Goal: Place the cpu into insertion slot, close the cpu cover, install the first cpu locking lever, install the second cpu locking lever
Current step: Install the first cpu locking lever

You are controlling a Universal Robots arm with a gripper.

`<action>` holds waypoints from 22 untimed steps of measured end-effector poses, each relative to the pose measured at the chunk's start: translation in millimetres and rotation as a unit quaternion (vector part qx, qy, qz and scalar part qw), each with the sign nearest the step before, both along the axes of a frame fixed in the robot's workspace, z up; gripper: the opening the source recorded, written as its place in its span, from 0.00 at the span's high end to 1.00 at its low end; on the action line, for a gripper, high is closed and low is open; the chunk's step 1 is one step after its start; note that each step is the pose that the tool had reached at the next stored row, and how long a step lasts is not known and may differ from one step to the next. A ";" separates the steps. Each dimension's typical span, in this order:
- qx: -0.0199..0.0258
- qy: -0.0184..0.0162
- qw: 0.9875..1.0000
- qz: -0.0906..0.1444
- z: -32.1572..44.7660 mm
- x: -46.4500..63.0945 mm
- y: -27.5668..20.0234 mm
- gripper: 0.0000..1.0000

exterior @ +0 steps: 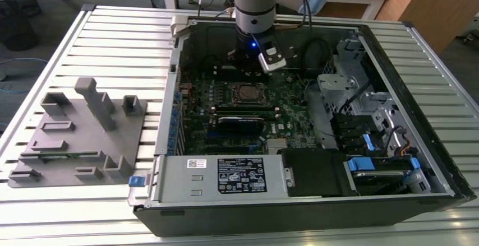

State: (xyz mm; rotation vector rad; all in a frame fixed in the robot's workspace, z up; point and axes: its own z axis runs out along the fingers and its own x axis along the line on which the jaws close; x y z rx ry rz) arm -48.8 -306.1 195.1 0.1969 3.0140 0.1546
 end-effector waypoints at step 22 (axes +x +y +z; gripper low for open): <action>0.008 -0.002 1.000 0.000 12.3 0.0 -0.1 0.89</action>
